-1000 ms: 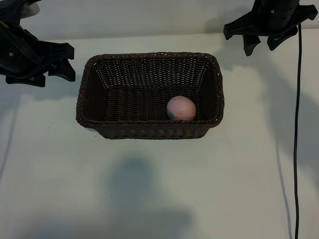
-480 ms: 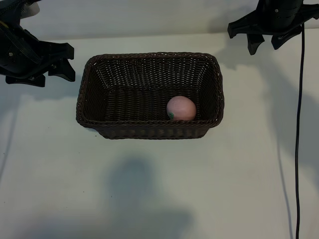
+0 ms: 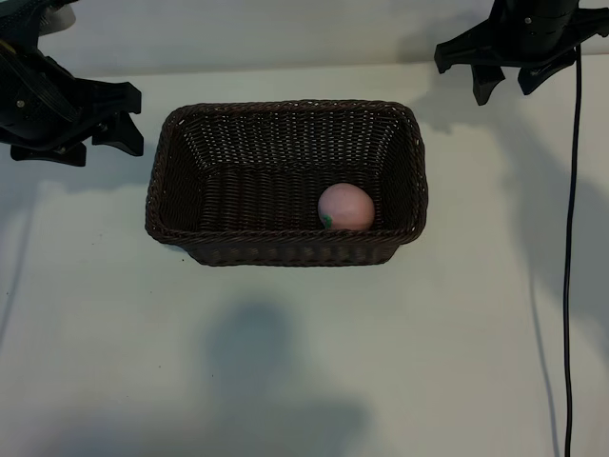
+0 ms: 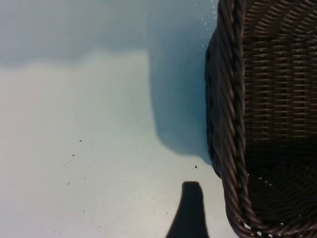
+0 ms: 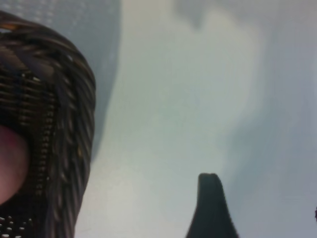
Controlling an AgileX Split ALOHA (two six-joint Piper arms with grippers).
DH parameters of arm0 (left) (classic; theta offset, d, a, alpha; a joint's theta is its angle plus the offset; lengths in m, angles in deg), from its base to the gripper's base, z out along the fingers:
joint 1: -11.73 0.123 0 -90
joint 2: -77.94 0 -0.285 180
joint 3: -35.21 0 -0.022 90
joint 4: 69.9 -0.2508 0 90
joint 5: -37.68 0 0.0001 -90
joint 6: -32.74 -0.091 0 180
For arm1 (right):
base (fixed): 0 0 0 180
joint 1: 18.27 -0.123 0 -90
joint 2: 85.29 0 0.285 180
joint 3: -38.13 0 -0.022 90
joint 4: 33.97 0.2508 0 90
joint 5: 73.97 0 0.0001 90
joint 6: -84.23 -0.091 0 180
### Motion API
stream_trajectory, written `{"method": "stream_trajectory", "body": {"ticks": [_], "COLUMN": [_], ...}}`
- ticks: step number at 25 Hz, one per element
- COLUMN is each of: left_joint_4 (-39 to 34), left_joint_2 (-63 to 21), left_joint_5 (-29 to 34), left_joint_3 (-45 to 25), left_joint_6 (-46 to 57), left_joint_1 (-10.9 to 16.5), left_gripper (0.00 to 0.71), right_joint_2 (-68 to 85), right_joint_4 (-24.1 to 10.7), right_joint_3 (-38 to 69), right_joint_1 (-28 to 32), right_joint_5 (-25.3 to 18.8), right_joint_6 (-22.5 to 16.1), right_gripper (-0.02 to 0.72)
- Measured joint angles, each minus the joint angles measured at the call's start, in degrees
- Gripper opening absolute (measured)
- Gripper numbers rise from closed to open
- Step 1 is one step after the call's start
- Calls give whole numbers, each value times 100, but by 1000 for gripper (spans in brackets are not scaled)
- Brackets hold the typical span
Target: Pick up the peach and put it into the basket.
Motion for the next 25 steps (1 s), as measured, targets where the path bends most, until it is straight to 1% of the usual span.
{"method": "stream_trajectory", "body": {"ticks": [8, 15, 25], "left_joint_4": [0, 0, -4], "left_joint_2": [0, 0, 0], "left_joint_5": [0, 0, 0], "left_joint_3": [0, 0, 0], "left_joint_6": [-2, -2, -7], "left_joint_1": [0, 0, 0], "left_gripper": [589, 589, 589], "right_joint_2": [0, 0, 0], "right_joint_4": [0, 0, 0], "right_joint_3": [0, 0, 0], "right_joint_1": [0, 4, 4], "right_joint_5": [-2, -2, -7], "right_joint_6": [0, 5, 10], "right_gripper": [494, 533, 537]}}
